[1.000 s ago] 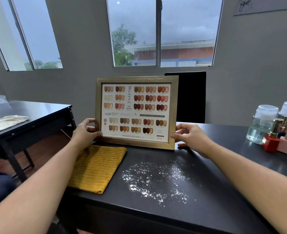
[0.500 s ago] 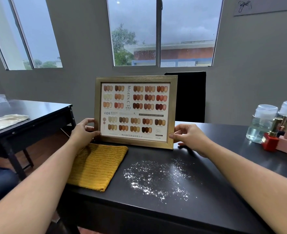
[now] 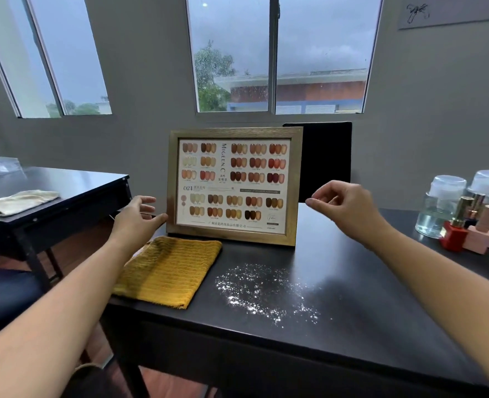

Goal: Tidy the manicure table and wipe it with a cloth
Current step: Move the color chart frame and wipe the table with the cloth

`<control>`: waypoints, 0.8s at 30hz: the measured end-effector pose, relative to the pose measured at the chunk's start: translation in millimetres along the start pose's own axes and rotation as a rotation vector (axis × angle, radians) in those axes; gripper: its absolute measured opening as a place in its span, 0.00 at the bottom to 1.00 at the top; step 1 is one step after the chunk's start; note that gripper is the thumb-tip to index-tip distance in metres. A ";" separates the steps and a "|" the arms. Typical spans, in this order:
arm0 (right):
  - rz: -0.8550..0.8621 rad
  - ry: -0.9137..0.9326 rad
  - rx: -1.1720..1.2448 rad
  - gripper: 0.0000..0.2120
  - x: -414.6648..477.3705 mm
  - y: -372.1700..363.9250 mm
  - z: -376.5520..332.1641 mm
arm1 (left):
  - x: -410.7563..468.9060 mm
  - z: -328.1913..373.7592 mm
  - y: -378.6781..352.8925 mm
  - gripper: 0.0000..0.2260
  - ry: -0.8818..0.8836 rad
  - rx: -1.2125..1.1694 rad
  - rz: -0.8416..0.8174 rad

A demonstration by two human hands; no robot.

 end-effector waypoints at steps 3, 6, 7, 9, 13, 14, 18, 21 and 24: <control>-0.089 0.131 -0.008 0.06 -7.7 -20.4 -34.0 | -15.2 1.7 0.9 0.15 -0.027 0.129 -0.072; -0.294 0.160 -0.028 0.07 -14.8 -65.4 -61.2 | -24.4 0.1 1.0 0.18 0.010 0.288 -0.188; -0.366 0.159 -0.059 0.08 -16.0 -81.3 -67.7 | -26.2 -1.3 1.5 0.20 0.026 0.352 -0.234; -0.485 0.116 -0.131 0.13 -15.9 -109.4 -74.8 | -29.3 -3.5 2.0 0.24 0.043 0.474 -0.314; -0.625 -0.015 -0.274 0.17 -8.2 -144.4 -76.8 | -33.2 -5.8 4.2 0.22 0.050 0.568 -0.322; -0.645 -0.040 -0.297 0.18 -7.0 -149.2 -77.2 | -33.1 -5.2 4.4 0.21 0.056 0.565 -0.315; -0.656 -0.068 -0.315 0.17 -5.4 -162.6 -86.5 | -35.1 -3.6 4.3 0.14 0.092 0.494 -0.313; -0.661 -0.046 -0.282 0.11 -7.9 -169.5 -92.9 | -37.2 -1.8 3.0 0.10 0.054 0.434 -0.323; -0.616 -0.086 -0.044 0.07 -9.9 -159.0 -95.8 | -36.4 13.1 11.4 0.06 0.005 0.329 -0.311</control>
Point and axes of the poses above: each hand's wrist, its own x-axis towards the middle knuckle, its own y-axis out of the back of the hand, z = x × y, the point moved 2 cm from there along x, towards the middle knuckle, and after that the axes turned 6 degrees about -z, right-handed, at the moved point
